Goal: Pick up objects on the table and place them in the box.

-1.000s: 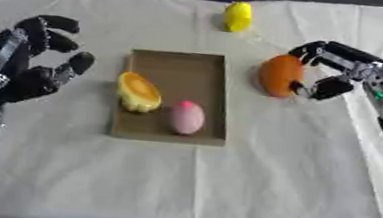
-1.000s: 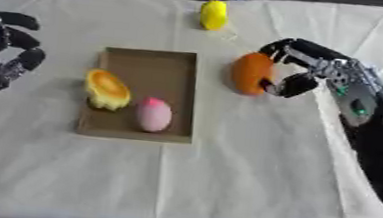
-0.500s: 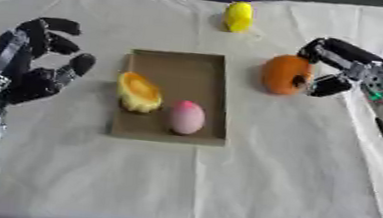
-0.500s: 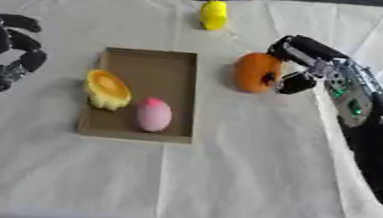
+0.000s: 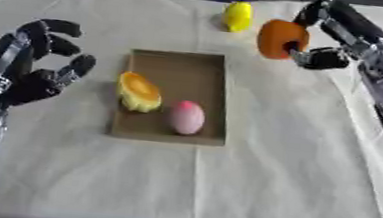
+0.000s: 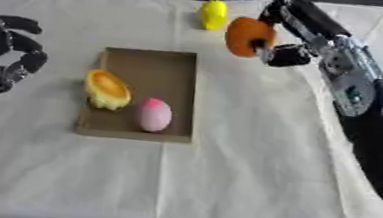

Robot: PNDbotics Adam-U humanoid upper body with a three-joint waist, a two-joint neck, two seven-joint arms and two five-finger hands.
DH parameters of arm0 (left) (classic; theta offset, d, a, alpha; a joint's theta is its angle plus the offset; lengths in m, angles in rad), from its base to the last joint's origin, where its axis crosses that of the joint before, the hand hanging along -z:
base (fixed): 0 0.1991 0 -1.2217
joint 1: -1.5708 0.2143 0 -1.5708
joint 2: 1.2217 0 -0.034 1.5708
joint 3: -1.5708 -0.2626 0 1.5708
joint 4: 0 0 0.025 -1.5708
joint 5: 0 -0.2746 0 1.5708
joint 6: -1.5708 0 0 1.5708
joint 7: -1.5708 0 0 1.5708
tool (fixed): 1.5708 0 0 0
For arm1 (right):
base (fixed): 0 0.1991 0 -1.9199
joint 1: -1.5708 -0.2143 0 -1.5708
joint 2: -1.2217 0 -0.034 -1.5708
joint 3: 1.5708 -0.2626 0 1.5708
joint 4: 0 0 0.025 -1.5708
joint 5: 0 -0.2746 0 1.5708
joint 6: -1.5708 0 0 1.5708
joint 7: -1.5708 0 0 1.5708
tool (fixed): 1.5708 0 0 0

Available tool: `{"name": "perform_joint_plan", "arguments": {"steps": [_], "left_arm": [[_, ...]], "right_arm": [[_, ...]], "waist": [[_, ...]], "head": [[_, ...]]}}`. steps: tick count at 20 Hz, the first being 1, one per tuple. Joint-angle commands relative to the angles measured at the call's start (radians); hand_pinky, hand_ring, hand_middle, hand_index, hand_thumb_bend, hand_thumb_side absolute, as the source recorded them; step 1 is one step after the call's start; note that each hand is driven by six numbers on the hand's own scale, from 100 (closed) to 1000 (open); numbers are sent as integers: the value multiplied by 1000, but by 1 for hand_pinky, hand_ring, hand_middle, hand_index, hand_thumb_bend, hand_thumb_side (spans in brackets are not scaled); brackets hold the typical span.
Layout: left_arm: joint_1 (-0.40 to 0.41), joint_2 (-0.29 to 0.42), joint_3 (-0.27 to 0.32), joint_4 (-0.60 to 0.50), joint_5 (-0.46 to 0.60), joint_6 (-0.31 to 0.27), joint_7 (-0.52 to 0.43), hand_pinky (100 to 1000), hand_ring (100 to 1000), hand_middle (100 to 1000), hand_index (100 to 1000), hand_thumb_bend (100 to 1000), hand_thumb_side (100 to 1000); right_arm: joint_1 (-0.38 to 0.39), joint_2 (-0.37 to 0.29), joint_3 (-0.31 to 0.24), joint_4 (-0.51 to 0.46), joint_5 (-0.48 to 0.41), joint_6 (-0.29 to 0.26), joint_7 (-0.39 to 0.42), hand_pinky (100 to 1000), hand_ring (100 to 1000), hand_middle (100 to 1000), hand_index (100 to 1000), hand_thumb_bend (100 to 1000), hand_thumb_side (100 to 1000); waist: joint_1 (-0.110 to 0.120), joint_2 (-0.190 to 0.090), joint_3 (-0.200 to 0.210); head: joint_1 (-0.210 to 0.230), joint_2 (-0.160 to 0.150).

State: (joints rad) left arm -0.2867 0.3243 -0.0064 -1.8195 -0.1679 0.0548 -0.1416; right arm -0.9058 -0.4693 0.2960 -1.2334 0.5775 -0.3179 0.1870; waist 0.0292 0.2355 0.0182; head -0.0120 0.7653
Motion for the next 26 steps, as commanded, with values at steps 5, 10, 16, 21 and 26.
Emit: {"name": "perform_joint_plan", "arguments": {"steps": [5, 10, 16, 21, 26], "left_arm": [[-26, 4, 33, -40, 12, 20, 113, 743, 667, 702, 771, 591, 477], [-35, -7, 28, -43, 21, 24, 118, 739, 664, 701, 772, 591, 483], [-38, -16, 28, -38, 15, 24, 85, 744, 660, 700, 778, 592, 495], [-36, -20, 30, -34, 9, 24, 66, 749, 660, 701, 783, 596, 503], [-34, -23, 32, -31, 4, 26, 57, 746, 657, 698, 782, 604, 506]], "right_arm": [[-84, 91, 57, 6, -5, -27, 145, 699, 633, 505, 406, 100, 100], [-93, 169, 59, 124, 63, -49, 223, 708, 659, 536, 461, 100, 100], [-80, 218, 44, 227, 200, -60, 244, 742, 729, 639, 759, 160, 179], [-78, 217, 19, 260, 257, -38, 226, 762, 762, 710, 895, 292, 304], [-77, 202, 16, 223, 253, -21, 215, 770, 775, 740, 952, 436, 430]], "waist": [[-5, -13, 24], [-2, -9, 44], [-5, -7, 53], [-9, -7, 54], [-15, -9, 49]], "head": [[-35, 5], [-55, 3], [-57, 0], [-56, -1], [-51, -1]]}}
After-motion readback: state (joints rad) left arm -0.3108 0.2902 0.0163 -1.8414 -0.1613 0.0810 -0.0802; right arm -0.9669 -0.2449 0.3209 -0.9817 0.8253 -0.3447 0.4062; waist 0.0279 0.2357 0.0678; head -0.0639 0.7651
